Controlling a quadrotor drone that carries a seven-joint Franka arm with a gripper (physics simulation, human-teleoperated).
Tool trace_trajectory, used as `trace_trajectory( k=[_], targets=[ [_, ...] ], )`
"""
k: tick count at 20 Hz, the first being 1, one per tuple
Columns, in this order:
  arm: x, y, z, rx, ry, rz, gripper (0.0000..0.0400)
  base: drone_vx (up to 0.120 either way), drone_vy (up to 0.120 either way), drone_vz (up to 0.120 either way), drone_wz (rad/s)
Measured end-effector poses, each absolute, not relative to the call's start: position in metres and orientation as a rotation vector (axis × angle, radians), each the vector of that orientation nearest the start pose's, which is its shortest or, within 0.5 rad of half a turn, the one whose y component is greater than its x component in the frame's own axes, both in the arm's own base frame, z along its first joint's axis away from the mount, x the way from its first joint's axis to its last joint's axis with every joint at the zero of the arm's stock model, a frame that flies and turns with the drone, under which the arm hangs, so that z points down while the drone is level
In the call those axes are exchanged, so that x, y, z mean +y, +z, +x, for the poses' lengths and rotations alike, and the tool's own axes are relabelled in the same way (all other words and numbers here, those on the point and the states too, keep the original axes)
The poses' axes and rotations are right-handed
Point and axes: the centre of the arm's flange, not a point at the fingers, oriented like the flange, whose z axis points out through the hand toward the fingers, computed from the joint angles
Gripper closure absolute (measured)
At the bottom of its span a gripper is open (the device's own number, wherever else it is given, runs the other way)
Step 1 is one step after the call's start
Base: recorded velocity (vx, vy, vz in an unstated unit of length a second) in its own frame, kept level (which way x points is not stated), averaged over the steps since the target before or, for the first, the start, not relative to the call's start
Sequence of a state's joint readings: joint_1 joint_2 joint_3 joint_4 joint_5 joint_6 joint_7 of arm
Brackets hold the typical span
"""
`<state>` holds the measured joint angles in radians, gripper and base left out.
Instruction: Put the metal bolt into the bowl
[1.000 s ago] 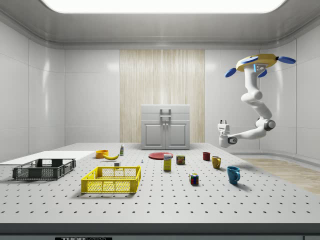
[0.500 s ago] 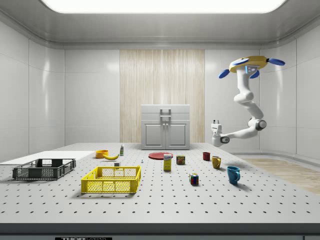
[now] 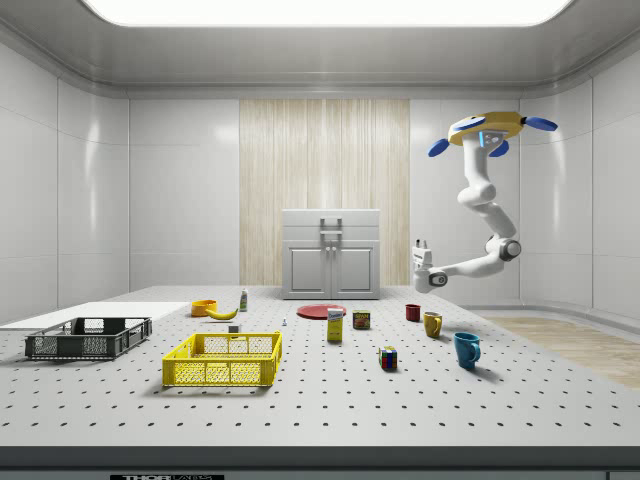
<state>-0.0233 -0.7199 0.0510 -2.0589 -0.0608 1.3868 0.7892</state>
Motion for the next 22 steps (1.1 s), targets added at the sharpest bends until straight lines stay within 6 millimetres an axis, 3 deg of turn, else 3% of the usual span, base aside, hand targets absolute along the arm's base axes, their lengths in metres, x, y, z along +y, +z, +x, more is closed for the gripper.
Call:
trace_trajectory(
  k=[9, 12, 14, 16, 18, 20, 22],
  targets=[
    [0.04, 0.683, 0.301, 1.338, -0.372, -3.221, 0.0, 0.12, 0.0, -0.022, 0.0],
    [0.062, 0.669, 0.301, 1.422, -0.597, -3.415, 0.0, 0.12, 0.0, -0.12, 0.0],
    [0.079, 0.651, 0.302, 1.494, -0.841, -3.58, 0.0, 0.12, 0.0, -0.12, 0.0],
    [0.093, 0.625, 0.303, 1.571, -1.2, -3.751, 0.0, 0.12, 0.0, -0.12, 0.0],
    [0.099, 0.592, 0.304, 1.633, -1.708, -3.876, 0.0, 0.12, 0.0, -0.12, 0.0],
    [0.093, 0.558, 0.305, 1.645, -2.377, -3.87, 0.0, 0.12, 0.0, -0.12, 0.0],
    [0.078, 0.531, 0.306, 1.571, -3.156, -3.649, 0.0, 0.12, 0.0, -0.12, 0.0]
  ],
)
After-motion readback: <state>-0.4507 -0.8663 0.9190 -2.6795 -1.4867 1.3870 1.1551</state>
